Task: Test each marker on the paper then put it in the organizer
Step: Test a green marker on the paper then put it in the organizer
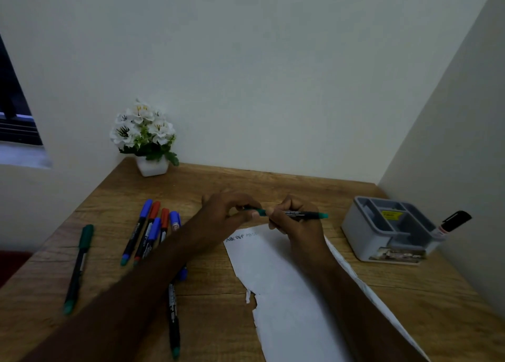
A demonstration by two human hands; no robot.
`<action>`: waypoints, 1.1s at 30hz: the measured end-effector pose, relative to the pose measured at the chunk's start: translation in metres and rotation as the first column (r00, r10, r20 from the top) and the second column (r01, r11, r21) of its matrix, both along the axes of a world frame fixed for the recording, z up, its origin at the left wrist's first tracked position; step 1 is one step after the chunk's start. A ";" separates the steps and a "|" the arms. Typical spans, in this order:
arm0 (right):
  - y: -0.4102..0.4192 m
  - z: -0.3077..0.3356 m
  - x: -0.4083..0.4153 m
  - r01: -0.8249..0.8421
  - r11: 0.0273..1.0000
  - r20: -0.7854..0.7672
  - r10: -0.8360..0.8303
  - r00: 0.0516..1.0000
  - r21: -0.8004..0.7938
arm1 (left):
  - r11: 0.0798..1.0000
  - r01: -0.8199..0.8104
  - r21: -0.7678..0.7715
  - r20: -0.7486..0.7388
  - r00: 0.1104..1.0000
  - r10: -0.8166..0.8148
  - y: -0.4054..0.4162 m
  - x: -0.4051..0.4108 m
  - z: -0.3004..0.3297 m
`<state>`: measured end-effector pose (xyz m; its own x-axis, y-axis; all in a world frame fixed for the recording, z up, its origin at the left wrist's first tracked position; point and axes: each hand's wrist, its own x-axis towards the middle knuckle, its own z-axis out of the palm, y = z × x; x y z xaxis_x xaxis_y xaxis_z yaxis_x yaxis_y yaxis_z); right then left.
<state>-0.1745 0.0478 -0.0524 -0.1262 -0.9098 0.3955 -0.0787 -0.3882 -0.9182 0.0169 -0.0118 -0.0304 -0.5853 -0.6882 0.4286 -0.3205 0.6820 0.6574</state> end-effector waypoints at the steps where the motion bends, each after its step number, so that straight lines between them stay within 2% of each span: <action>1: -0.001 0.000 0.000 0.004 1.000 -0.003 -0.004 1.000 0.014 | 1.000 0.021 -0.004 -0.031 0.999 -0.021 0.002 -0.001 0.002; 4: -0.004 -0.002 -0.001 -0.011 0.999 0.026 0.010 1.000 0.043 | 0.999 0.053 -0.007 -0.108 0.993 -0.053 0.006 -0.002 0.006; 8: -0.009 -0.002 -0.001 -0.095 0.992 0.078 0.088 0.993 0.085 | 0.998 0.056 0.007 -0.153 0.987 -0.054 0.008 -0.003 0.008; 12: -0.013 -0.001 -0.001 -0.164 0.980 0.066 0.158 0.985 0.112 | 0.999 0.043 0.030 -0.167 0.985 -0.037 0.010 -0.004 0.004; 15: -0.012 0.002 0.001 -0.146 0.984 0.070 0.139 0.988 0.102 | 0.996 0.053 0.067 -0.197 0.980 -0.039 0.009 -0.003 0.005; 17: -0.009 0.006 0.003 -0.101 0.992 0.012 0.100 0.995 0.074 | 0.995 0.064 0.083 -0.234 0.971 -0.043 0.010 -0.004 0.008; 20: -0.003 0.014 0.008 -0.099 0.995 0.010 0.099 0.995 0.013 | 0.976 0.042 0.212 -0.380 0.924 0.043 0.014 -0.006 0.012; 22: 0.000 0.020 0.006 -0.073 0.997 0.021 0.073 0.997 0.029 | 0.946 0.046 0.320 -0.430 0.897 0.101 0.016 -0.008 0.015; 25: 0.004 0.032 -0.002 -0.040 0.995 0.022 0.038 0.999 0.088 | 0.962 -0.017 0.271 -0.315 0.943 0.105 0.011 -0.013 0.018; 26: 0.006 0.038 -0.005 0.009 0.995 -0.011 -0.007 1.000 0.102 | 0.968 -0.050 0.244 -0.260 0.959 0.115 0.009 -0.015 0.020; 28: 0.011 0.053 -0.017 0.162 0.984 -0.200 -0.145 0.969 0.070 | 0.976 -0.085 0.200 -0.194 0.973 0.124 0.005 -0.022 0.026; 30: 0.019 0.068 -0.034 0.297 0.953 -0.465 -0.290 0.837 -0.059 | 0.987 -0.079 0.141 -0.136 0.986 0.098 0.003 -0.035 0.033; 31: 0.026 0.076 -0.044 0.348 0.928 -0.548 -0.360 0.755 -0.131 | 0.993 -0.059 0.102 -0.099 0.993 0.070 0.003 -0.044 0.037; 33: 0.041 0.094 -0.066 0.419 0.877 -0.598 -0.470 0.649 -0.234 | 1.000 -0.004 0.028 -0.021 1.000 0.004 0.005 -0.069 0.045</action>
